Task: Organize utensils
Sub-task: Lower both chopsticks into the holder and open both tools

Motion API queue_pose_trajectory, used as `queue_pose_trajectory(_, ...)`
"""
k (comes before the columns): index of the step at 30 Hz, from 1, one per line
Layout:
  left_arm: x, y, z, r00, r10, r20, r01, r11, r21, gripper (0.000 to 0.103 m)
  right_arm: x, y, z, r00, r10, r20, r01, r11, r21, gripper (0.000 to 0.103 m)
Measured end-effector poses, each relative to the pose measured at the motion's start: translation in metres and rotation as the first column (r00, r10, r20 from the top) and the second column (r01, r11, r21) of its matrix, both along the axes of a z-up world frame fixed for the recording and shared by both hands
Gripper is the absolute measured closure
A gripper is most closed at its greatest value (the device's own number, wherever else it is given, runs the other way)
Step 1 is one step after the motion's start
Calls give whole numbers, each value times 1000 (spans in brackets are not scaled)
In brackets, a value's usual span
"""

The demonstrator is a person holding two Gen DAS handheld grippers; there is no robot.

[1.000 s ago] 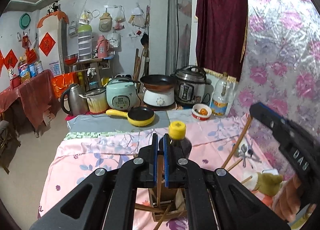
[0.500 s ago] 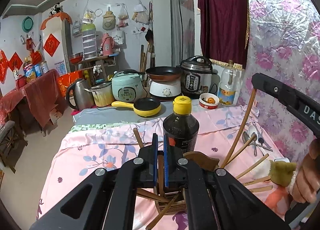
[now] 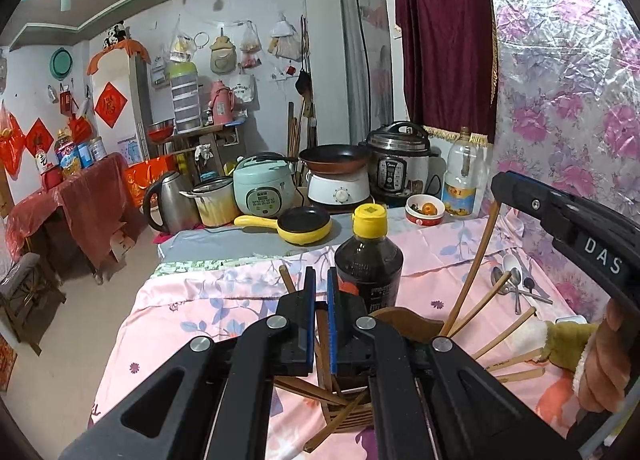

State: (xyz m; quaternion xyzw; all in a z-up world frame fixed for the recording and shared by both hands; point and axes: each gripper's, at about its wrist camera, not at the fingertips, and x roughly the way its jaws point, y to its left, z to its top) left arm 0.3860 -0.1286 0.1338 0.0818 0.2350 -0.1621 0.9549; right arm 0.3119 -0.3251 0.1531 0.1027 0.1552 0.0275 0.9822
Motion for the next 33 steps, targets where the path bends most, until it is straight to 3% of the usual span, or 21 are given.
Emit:
queue_pose_trajectory(10,6,-1,-2,1000,-5,-17,5,1000,-6,97,2,-4,0,1000,-4,0,4,1000,4,97)
queue_pose_trajectory(16,15,-7,23,1000,-26,2,26,1000,-15,97,13,-9,20,1000,1,23,-1,1000,1,97)
queue_pose_trajectory(22,28,-9,45,998,-55,-15,54,994,-95,97,18,-8,29,999,18,34,-19,999,29,97)
queue_pose_trajectory(27,34,-3,25,996,-62,-58,54,989,-135,97,18,-6,8,1000,22,-7,-22,1000,19,97)
queue_pose_trajectory(33,44,-1,-13,990,-31,-141,19,996,-86,97,21,-10,-12,997,18,-71,-17,1000,12,97)
